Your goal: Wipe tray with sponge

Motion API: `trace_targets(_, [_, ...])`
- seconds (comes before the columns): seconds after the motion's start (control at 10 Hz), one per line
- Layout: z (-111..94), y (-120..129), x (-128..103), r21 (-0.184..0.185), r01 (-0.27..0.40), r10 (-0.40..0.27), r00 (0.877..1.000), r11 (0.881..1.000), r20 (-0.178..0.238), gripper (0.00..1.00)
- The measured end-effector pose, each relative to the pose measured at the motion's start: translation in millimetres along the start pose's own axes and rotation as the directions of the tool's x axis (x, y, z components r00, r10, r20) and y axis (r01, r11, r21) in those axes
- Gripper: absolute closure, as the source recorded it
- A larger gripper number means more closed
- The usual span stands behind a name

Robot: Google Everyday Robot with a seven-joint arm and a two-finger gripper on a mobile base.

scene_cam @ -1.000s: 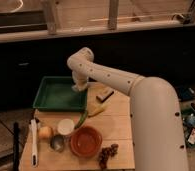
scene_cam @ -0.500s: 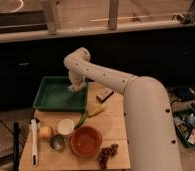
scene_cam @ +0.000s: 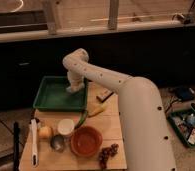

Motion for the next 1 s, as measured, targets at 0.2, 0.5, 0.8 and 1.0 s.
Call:
trace_targets(0.2, [3, -2, -2, -0.004, 0.016, -0.016, 1.0, 1.0, 0.009, 0.95])
trace_targets(0.5, [9, -1, -4, -0.015, 0.045, -0.044, 0.999, 0.999, 0.023, 0.95])
trace_targets(0.8, [15, 3, -4, -0.023, 0.073, -0.072, 0.997, 0.997, 0.037, 0.95])
trace_targets(1.0, [17, 5, -5, -0.03, 0.092, -0.091, 0.995, 0.995, 0.045, 0.95])
